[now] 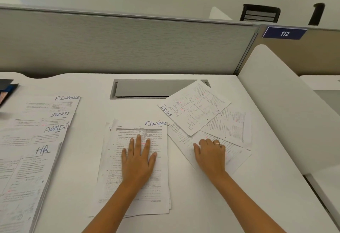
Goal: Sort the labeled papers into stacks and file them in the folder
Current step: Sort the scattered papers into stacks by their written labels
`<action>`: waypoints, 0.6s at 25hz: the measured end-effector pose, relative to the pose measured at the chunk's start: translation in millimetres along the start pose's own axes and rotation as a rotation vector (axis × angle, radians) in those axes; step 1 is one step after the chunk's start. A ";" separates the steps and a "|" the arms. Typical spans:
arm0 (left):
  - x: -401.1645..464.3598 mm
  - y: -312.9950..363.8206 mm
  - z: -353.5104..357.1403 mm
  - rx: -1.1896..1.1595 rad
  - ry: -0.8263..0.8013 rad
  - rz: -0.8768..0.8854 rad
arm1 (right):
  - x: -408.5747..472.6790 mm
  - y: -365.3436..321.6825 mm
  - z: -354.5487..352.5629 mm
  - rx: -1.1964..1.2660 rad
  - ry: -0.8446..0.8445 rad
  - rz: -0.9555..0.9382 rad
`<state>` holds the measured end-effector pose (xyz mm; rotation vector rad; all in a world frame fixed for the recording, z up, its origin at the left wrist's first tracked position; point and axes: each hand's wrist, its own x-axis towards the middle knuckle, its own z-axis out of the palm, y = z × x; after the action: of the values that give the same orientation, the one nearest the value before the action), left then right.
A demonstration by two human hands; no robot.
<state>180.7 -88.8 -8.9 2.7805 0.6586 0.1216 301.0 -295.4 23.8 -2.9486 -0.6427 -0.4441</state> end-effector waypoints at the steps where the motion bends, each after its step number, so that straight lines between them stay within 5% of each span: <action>1: 0.3 -2.6 -1.6 -0.001 0.005 -0.019 | 12.2 0.7 1.0 0.037 -0.014 -0.055; 7: -3.5 -13.6 -4.9 -0.001 0.008 -0.071 | 69.5 -11.5 18.3 0.099 -0.314 -0.198; 15: -2.8 -16.2 -2.7 0.004 0.003 -0.065 | 94.9 -6.2 13.8 0.150 -0.103 -0.032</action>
<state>171.0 -75.5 -11.0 2.7595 0.7494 0.1112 384.4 -250.4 39.3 -2.8371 -0.7018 -0.2370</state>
